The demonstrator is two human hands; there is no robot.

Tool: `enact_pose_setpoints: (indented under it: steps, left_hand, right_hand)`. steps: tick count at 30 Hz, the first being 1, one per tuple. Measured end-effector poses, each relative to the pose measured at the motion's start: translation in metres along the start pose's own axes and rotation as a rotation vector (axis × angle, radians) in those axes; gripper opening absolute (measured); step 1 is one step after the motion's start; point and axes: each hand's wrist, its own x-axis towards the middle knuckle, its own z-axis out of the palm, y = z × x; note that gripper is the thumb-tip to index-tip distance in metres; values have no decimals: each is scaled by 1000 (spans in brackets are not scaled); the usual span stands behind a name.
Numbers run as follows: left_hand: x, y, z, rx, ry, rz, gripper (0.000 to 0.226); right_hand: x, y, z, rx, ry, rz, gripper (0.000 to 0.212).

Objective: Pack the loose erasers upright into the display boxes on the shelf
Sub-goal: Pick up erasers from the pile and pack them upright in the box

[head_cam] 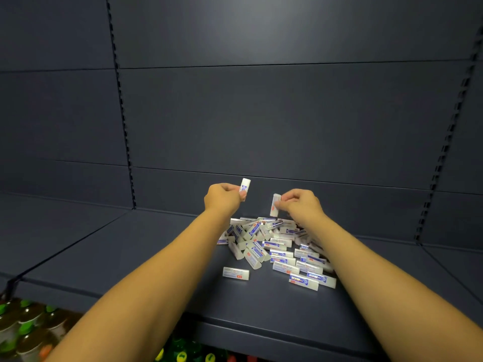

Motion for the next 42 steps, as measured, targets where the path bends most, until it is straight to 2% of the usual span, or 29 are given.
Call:
enact_pose_setpoints:
  steps: [4,8,11,14,18,22,32,42]
  left_hand:
    - [-7,-5,8,-179,-84,-43,6]
    - [-15,-13,22,-233,-177,-136,12]
    - [-25,-18,38,-255,-249,-156,17]
    - [-40,-22,57,-244,-321,-139,22]
    - [-66,-18,81,-221,-429,-91,23]
    - [-92,0,101,-235,-484,-89,21]
    - [-178,50,184,-201,-603,-34,26]
    - [-286,70,295,-150,-667,-57,23]
  right_hand:
    - [-20,2,-13,335,87,121,9]
    - [-39,12,-32,664,175,276,13]
    - [-50,28,-47,780,199,315,18]
    - [-69,38,-64,786,195,289,22]
    - [-98,41,-91,715,177,192,14]
    - [-119,49,-119,650,244,166,20]
    - [-168,73,-221,582,442,212,18]
    - [-226,117,-347,487,502,296,13]
